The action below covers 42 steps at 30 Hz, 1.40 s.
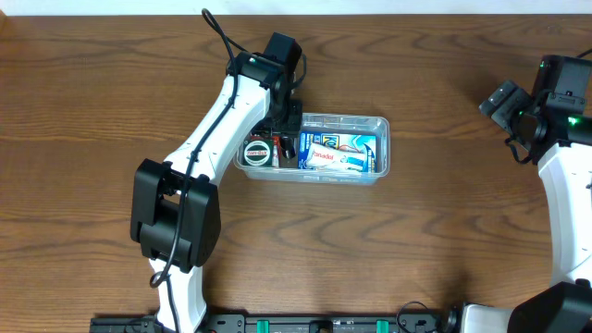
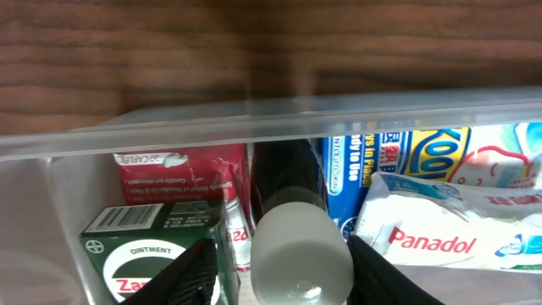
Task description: Pack container
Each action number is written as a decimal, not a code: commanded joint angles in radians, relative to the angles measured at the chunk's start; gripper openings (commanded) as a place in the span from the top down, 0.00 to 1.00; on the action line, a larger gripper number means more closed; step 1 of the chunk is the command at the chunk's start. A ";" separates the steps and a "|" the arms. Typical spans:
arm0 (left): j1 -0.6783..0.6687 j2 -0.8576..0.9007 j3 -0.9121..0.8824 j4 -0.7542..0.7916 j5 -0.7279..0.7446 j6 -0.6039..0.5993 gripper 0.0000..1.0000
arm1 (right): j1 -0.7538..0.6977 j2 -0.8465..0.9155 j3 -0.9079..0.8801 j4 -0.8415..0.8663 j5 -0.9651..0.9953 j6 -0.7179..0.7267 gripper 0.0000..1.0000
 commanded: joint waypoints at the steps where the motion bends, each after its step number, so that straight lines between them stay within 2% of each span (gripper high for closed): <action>1: -0.002 -0.002 0.004 -0.006 0.051 -0.006 0.50 | -0.004 -0.018 0.010 0.000 0.004 0.008 0.01; 6: -0.002 -0.060 0.006 -0.021 0.074 -0.006 0.39 | -0.004 -0.018 0.010 -0.001 0.004 0.007 0.01; 9: -0.002 -0.129 0.006 -0.034 0.074 -0.005 0.25 | -0.004 -0.018 0.010 -0.001 0.004 0.007 0.01; 12: -0.001 -0.214 0.006 -0.056 0.072 -0.005 0.06 | -0.004 -0.018 0.010 -0.001 0.004 0.008 0.01; 14: -0.001 -0.277 0.006 -0.085 0.070 -0.005 0.00 | -0.004 -0.018 0.010 -0.001 0.004 0.008 0.01; 20: -0.001 -0.481 0.006 -0.202 0.070 0.001 0.02 | -0.004 -0.018 0.010 -0.001 0.004 0.008 0.01; 25: -0.001 -0.655 0.006 -0.364 0.061 0.083 0.02 | -0.004 -0.018 0.010 -0.001 0.004 0.007 0.01; 34: -0.001 -0.879 0.001 -0.608 0.022 0.085 0.02 | -0.004 -0.018 0.010 -0.001 0.004 0.007 0.01; 38: -0.001 -0.959 -0.026 -0.630 -0.037 0.085 0.02 | -0.004 -0.018 0.010 -0.001 0.004 0.007 0.01; 42: -0.001 -1.035 -0.092 -0.569 -0.049 0.082 0.02 | -0.004 -0.018 0.010 -0.001 0.004 0.007 0.01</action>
